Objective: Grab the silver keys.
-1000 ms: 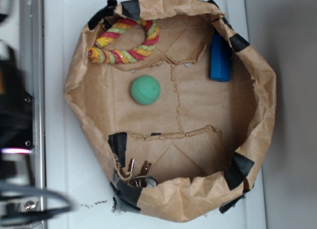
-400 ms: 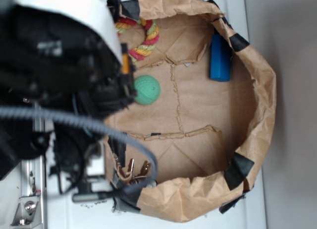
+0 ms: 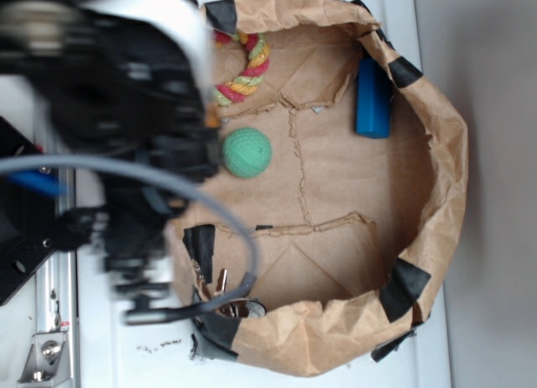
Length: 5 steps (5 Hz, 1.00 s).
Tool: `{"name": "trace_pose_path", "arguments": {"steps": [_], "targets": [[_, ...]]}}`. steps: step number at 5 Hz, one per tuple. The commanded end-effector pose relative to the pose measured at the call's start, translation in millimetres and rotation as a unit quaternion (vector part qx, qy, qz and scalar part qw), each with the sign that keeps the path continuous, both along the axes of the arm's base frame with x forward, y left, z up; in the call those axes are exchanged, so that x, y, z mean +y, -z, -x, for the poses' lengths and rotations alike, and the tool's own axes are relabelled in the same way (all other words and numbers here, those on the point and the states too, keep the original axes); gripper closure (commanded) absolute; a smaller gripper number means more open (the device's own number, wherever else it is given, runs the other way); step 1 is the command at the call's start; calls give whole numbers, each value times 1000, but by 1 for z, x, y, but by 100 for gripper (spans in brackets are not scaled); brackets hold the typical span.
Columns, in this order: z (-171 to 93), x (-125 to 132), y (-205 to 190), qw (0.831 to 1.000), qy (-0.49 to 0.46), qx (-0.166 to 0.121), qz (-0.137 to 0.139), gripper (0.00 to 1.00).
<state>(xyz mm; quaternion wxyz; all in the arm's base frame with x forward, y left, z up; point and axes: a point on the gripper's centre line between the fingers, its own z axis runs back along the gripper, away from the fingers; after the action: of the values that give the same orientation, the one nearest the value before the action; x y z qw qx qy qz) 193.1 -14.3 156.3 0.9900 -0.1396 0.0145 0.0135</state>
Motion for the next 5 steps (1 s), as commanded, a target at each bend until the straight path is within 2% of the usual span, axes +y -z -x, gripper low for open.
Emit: {"name": "trace_pose_path", "arguments": {"steps": [1, 2, 4, 5], "targets": [[-47, -5, -17, 999, -16, -36, 8, 0], [-51, -4, -6, 999, -12, -39, 11, 0], [-63, 13, 25, 1000, -13, -24, -1, 0], [-67, 14, 31, 1000, -13, -13, 18, 0]]}}
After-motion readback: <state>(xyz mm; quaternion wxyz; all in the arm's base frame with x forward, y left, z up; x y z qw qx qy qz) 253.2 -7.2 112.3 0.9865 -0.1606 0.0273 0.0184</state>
